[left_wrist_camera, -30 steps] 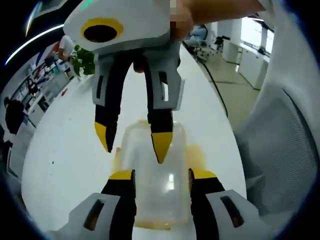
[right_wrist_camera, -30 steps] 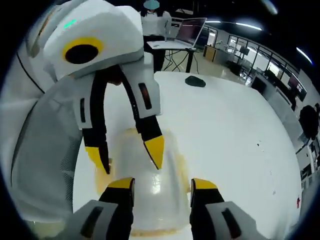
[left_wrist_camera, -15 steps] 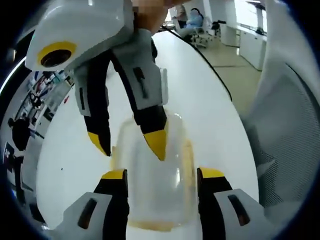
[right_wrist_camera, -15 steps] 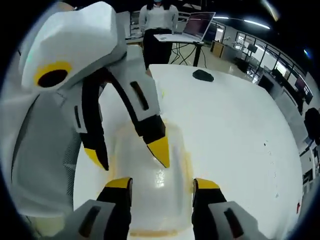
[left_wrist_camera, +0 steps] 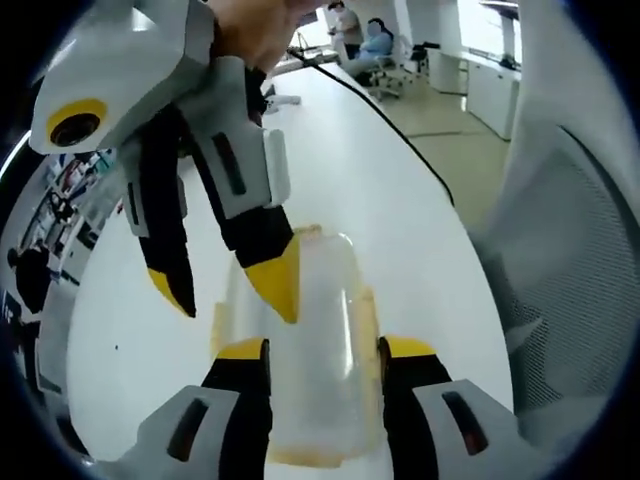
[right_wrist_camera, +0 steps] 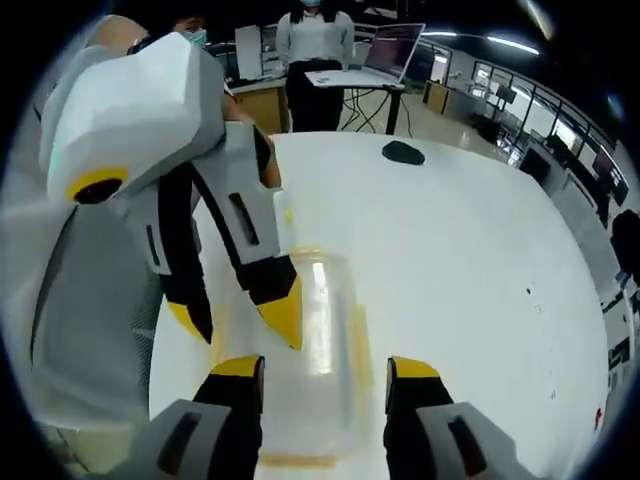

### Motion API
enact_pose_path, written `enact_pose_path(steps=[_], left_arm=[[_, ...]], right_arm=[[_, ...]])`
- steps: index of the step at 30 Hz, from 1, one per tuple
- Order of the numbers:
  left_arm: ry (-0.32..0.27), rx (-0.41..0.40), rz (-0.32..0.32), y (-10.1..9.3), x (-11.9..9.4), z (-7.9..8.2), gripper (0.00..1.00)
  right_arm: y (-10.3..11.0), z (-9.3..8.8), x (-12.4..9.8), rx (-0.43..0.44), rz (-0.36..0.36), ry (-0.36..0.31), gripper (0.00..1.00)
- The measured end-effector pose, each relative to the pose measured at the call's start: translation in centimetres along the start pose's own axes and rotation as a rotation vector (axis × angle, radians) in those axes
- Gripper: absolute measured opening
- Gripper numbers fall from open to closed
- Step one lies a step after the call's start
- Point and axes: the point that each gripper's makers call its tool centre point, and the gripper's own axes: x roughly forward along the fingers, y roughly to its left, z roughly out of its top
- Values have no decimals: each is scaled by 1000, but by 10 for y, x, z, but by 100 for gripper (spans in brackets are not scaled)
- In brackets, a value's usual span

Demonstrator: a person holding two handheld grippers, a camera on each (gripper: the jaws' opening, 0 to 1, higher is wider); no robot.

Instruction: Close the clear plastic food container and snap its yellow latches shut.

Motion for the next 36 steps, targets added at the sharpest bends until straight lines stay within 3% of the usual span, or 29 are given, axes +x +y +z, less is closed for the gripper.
enact_pose_path(steps=[9, 14, 22, 36], left_arm=[[-2, 3, -7, -1, 0, 1, 39], [-3, -5, -16, -1, -1, 1, 39], [27, -6, -19, -1, 0, 1, 39], [46, 10, -3, -1, 2, -1, 38]], right_arm=[[6, -2, 12, -63, 70, 76, 46], [6, 0, 13, -65, 88, 74, 46], [5, -4, 15, 25, 144, 77, 45], [5, -6, 21, 18, 254, 170, 45]])
